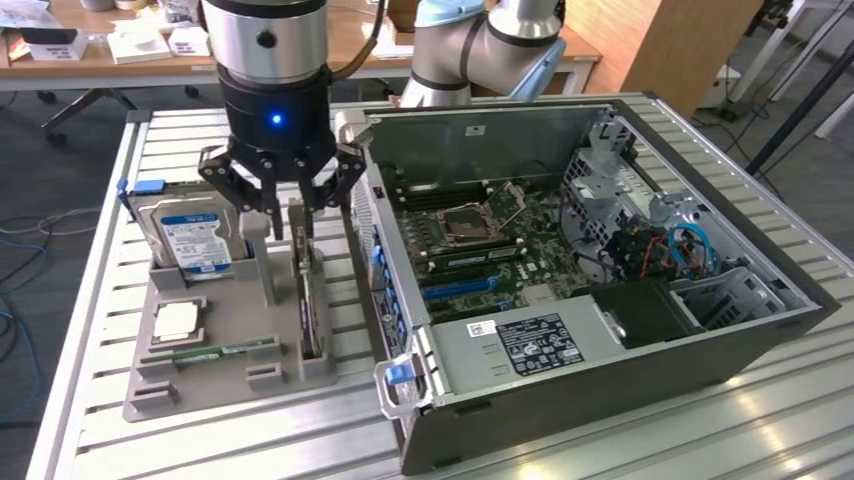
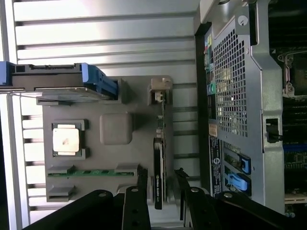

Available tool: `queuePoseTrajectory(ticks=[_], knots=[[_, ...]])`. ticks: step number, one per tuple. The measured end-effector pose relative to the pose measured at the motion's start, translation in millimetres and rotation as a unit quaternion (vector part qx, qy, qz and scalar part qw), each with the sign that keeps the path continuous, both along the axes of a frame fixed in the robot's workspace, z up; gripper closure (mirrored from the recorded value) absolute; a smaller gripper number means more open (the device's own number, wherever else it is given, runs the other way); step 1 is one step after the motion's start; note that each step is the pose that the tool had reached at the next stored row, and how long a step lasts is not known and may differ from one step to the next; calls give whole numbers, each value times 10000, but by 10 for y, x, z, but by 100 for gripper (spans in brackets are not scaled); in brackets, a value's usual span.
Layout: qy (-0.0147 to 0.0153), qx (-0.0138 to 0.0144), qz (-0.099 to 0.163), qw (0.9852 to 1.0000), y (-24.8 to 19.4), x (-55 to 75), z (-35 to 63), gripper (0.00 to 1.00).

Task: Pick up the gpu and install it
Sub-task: 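Pick up the gpu and move the gpu toward the slot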

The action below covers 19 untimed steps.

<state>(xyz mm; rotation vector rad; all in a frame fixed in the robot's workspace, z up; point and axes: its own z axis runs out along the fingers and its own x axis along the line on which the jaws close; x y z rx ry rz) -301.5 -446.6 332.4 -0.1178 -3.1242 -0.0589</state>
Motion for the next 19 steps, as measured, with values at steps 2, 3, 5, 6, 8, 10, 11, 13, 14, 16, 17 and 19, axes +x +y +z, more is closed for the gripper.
queuePoseTrajectory(ticks=[2, 3, 5, 6, 8, 10, 11, 13, 14, 16, 17, 19], knots=[[0, -5, 0, 10000, 0, 0, -35, 64], [0, -7, 0, 10000, 0, 0, -53, 64], [1, -13, 0, 10000, 0, 0, -89, 64], [0, -15, 0, 10000, 0, 0, -107, 64], [0, -20, 0, 10000, 0, 0, -140, 64], [0, -24, 0, 10000, 0, 0, -173, 64], [0, -27, 0, 10000, 0, 0, -191, 64], [0, -30, 0, 10000, 0, 0, -226, 64], [0, -32, 0, 10000, 0, 0, -244, 64], [0, -33, 0, 10000, 0, 0, -278, 64], [0, -34, 0, 10000, 0, 0, -295, 64], [0, -35, 1, 10000, 0, 0, -327, 64]])
